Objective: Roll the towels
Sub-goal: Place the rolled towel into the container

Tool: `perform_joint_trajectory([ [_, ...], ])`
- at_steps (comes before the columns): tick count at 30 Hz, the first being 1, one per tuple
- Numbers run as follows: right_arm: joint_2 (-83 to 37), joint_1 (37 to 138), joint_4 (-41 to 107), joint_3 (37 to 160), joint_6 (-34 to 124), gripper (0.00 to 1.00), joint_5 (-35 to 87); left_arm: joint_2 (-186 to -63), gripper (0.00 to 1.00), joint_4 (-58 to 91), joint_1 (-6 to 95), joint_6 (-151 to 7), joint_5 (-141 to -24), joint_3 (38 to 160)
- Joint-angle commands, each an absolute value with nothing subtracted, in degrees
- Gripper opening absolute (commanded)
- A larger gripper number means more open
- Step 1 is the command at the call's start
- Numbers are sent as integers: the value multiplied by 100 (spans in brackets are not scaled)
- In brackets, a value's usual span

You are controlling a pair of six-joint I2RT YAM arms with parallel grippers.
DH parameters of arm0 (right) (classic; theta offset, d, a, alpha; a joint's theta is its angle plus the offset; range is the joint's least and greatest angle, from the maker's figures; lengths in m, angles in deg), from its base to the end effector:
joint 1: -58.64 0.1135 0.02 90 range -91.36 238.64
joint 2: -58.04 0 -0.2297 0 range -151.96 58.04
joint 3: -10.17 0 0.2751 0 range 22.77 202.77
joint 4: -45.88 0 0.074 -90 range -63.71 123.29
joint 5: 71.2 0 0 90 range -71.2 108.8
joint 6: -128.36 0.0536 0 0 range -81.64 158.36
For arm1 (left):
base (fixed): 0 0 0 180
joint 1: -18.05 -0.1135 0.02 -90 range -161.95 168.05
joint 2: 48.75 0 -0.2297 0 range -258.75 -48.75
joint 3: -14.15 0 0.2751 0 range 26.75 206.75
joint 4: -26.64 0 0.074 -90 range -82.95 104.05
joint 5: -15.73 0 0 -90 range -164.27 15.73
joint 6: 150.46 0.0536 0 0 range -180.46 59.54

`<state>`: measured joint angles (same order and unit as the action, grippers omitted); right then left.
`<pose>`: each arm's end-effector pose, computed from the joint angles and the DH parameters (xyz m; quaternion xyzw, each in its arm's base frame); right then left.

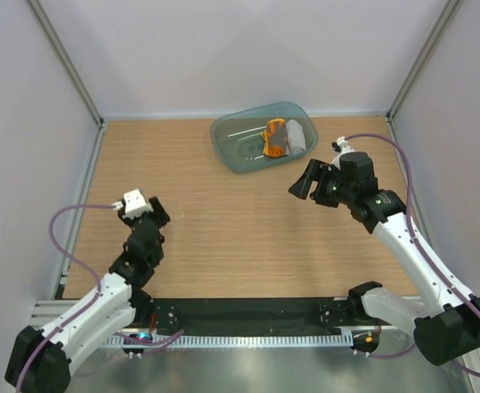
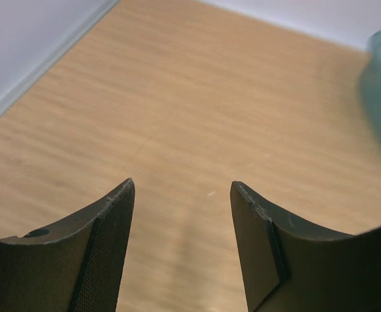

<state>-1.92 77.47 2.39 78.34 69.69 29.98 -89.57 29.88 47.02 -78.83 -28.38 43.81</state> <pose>0.2623 0.1004 0.2785 0.0517 0.8835 0.2722 0.3776 0.2166 -0.0759 0.1951 -0.1907 0.7152 0.0266 0.6718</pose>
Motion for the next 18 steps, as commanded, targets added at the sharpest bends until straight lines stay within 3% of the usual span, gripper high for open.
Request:
perform_joint_trajectory([
  [1, 3, 7929, 323, 7928, 6807, 80, 3146, -8383, 61, 5413, 4714, -6899, -1892, 3502],
  [4, 126, 8166, 217, 7885, 6623, 80, 2917, -8870, 57, 5280, 4723, -6750, -1284, 3431],
  [8, 188, 8342, 392, 7744, 6569, 81, 2925, -9865, 59, 6368, 4679, -6828, -1037, 3028],
  [9, 188, 8395, 480, 7691, 6560, 96, 3013, -10085, 60, 6545, 4592, -6828, -1159, 2896],
  [10, 197, 8421, 577, 7613, 6552, 100, 3266, -10409, 62, 6947, 4521, -6776, -1204, 2869],
  [18, 407, 8720, 876, 7410, 6280, 100, 2899, -11534, 65, 7538, 3502, -6477, -3627, 3220],
])
